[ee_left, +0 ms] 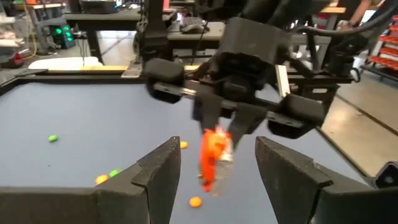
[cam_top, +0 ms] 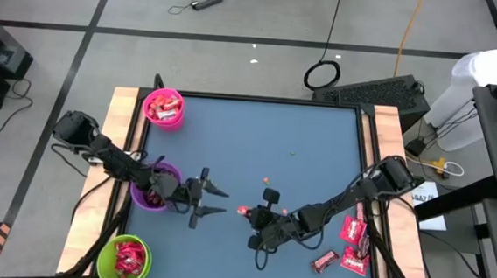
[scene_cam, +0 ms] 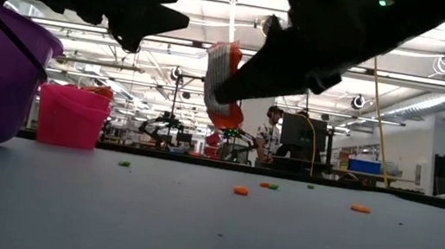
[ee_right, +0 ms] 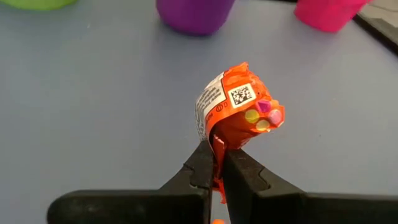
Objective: Organize candy in baskets
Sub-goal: Put the orange chocolate into the pink bucket
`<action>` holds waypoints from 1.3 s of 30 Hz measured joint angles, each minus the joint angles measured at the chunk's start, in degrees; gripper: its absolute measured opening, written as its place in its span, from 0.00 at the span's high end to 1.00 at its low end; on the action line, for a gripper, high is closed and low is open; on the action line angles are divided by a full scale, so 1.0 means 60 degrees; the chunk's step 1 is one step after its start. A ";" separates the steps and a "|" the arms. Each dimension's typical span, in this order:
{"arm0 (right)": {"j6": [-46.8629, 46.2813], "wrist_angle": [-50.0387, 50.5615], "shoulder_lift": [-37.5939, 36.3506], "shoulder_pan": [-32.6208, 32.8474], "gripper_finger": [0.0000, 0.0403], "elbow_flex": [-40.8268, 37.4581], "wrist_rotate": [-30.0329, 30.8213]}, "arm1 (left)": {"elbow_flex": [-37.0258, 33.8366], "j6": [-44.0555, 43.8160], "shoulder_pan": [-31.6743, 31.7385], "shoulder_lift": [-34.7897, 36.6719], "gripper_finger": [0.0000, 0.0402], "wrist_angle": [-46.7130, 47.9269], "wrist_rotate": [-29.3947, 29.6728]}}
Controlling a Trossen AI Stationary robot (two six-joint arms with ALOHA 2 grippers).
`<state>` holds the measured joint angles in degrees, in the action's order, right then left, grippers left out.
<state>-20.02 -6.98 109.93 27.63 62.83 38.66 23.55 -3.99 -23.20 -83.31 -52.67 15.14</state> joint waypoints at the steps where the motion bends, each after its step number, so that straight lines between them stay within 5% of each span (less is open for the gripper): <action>1: 0.0094 -0.0100 0.0000 -0.0062 0.96 0.0000 0.0003 | 0.0004 -0.0002 -0.0005 0.0000 0.47 -0.0007 -0.0011; 19: 0.2532 -0.3373 0.0000 -0.0814 0.96 0.0004 -0.0500 | 0.0015 -0.0701 0.0142 -0.0098 0.47 0.0009 0.0025; 29: 0.2574 -0.3990 -0.0007 -0.1238 0.96 0.0015 -0.1222 | 0.0219 -0.0772 0.0244 -0.0098 0.48 -0.0177 -0.0171; 39: 0.2711 -0.4238 -0.0004 -0.1227 0.96 0.0011 -0.1303 | 0.0266 -0.0757 0.0247 -0.0096 0.77 -0.0245 -0.0121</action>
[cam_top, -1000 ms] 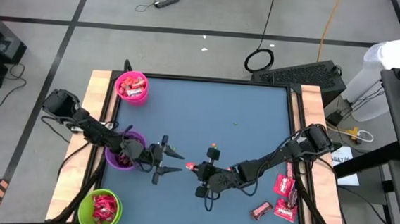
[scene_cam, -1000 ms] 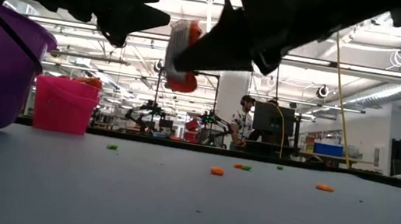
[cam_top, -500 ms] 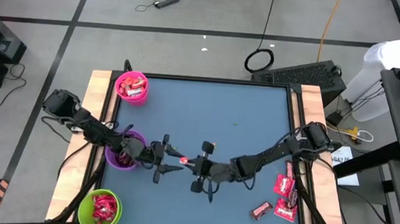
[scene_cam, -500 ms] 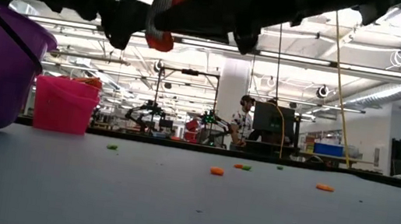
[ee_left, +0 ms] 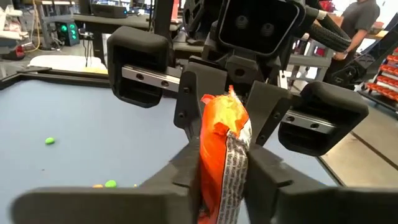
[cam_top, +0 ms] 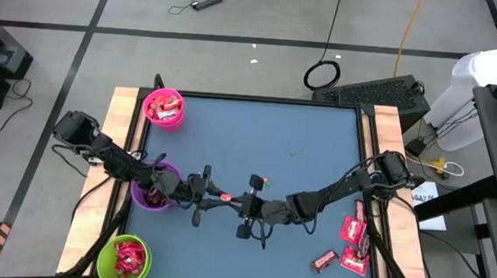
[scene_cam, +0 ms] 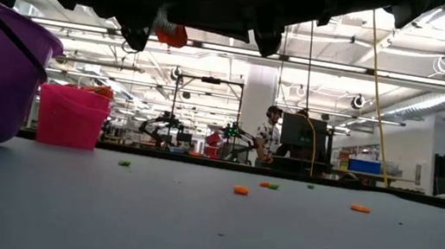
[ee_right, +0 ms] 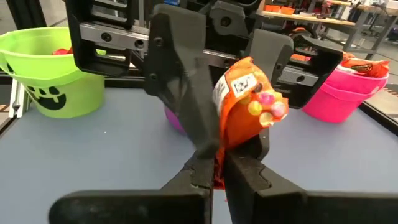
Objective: Organize candy in baskets
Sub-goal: Put the orange chocolate into the pink bucket
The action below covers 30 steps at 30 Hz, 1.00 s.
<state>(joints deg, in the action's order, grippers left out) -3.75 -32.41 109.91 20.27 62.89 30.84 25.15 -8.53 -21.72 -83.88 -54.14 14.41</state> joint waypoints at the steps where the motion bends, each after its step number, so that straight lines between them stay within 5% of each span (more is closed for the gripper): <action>1: -0.0004 -0.0010 0.0000 0.0000 0.96 0.0000 -0.0002 | 0.0001 0.0010 -0.0002 0.0005 0.81 -0.0005 -0.0008; 9: -0.0230 -0.0141 0.0000 0.0020 0.92 -0.0015 -0.0206 | 0.0004 0.0011 -0.0007 0.0006 0.89 -0.0039 -0.0130; 18: -0.0196 0.1922 -0.1404 0.0619 0.65 0.0007 -0.0064 | 0.0075 -0.0041 -0.0014 0.1630 0.90 0.1585 -0.0146; 22: -0.1362 0.3920 -0.2251 0.1136 0.59 0.0018 -0.0097 | 0.0697 0.0027 0.0054 0.3080 0.89 0.4245 0.0678; 30: -0.3597 0.5838 -0.2154 0.2003 0.56 0.0014 -0.0100 | 0.3679 -0.0101 0.1267 0.4746 0.89 1.2703 0.3810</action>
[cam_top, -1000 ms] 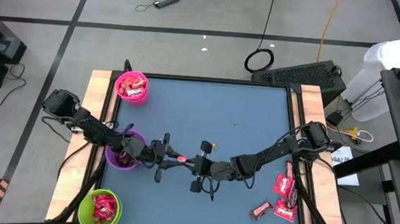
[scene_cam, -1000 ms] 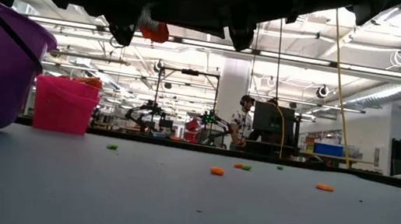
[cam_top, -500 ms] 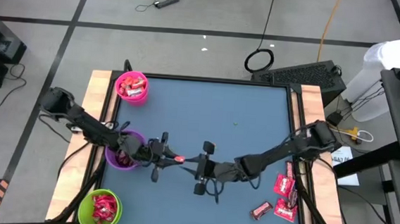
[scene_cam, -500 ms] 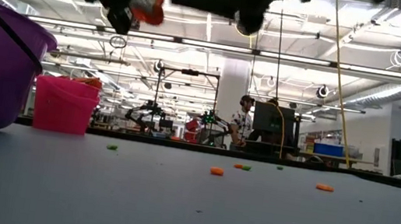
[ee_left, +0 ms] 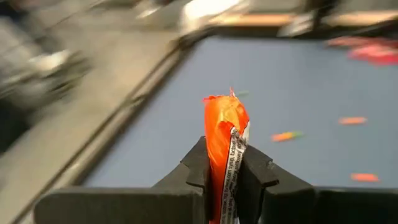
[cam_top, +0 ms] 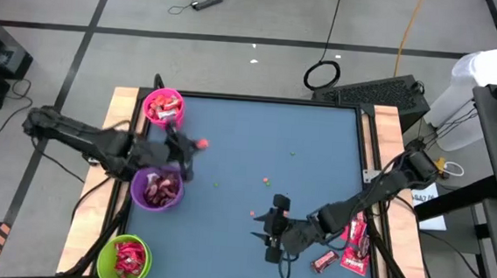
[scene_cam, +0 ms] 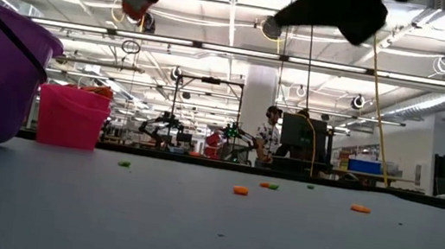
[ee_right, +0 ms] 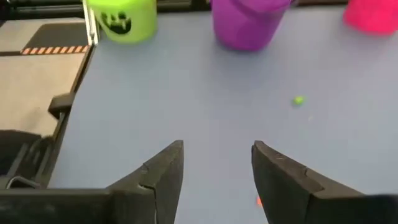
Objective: Organize candy in baskets
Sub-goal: Put the orange chocolate into the pink bucket
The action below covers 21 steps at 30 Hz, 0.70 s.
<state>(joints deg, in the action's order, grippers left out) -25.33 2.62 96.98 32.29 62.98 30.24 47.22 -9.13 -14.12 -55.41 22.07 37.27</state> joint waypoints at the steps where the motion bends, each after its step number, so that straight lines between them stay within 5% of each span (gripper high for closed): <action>1: -0.0239 0.0031 0.0131 0.0056 0.56 -0.0007 0.0003 | 0.0295 -0.0155 0.0317 0.0040 0.89 0.0756 0.0263; 11: -0.1540 0.0231 0.1017 0.0266 0.58 -0.0007 -0.0072 | 0.1143 -0.0418 0.4966 0.0028 0.89 0.4261 0.0835; 21: -0.1775 0.0331 0.1014 0.0335 0.58 -0.0007 -0.0059 | 0.1133 -0.0107 0.8955 -0.1140 0.88 0.4767 -0.0874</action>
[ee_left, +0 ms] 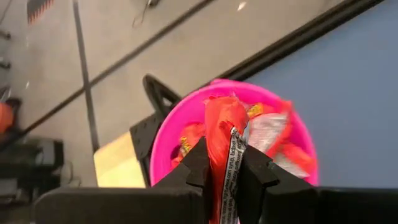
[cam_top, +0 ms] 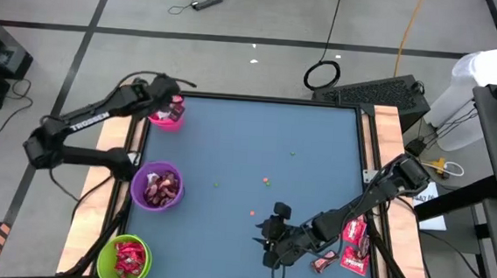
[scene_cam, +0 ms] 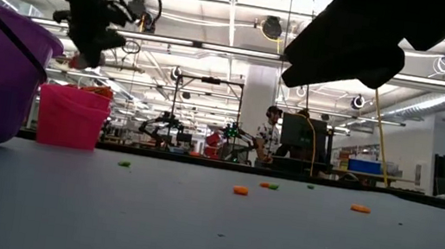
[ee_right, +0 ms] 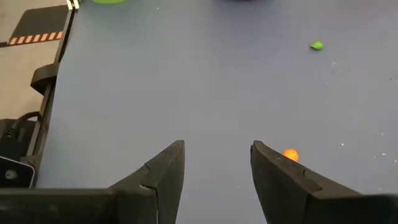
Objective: Organize candy in baskets
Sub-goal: Put the orange chocolate into the pink bucket, then put the red candy into the green bucket
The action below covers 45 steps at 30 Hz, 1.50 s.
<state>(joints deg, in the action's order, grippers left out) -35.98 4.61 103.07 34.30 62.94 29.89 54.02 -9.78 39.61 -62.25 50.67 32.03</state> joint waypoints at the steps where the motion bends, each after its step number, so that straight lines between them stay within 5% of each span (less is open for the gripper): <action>1: -0.0045 0.0004 0.0000 0.0001 0.58 0.0000 -0.0001 | 0.0000 0.0074 0.0196 -0.0181 0.88 -0.0010 -0.0050; 11: -0.0164 -0.0011 0.0000 0.0124 0.58 0.0000 -0.0010 | 0.0001 0.0742 0.0974 -0.1718 0.88 0.0555 -0.1543; 27: -0.0191 -0.0012 0.0000 0.0238 0.58 -0.0004 0.0019 | 0.0015 0.1262 0.0973 -0.2296 0.88 0.0614 -0.1727; 38: 0.0065 -0.0009 0.0000 0.0238 0.58 -0.0004 0.0022 | 0.0490 0.1216 0.0936 -0.2207 0.61 0.1607 -0.1537; 45: -0.0155 -0.0008 0.0000 0.0223 0.58 -0.0004 0.0001 | 0.1479 0.1207 0.0644 -0.1306 0.54 0.2074 -0.1642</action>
<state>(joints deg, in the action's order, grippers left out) -36.91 4.56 103.07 35.63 62.92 29.90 62.90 -2.53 43.47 -70.09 63.12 22.18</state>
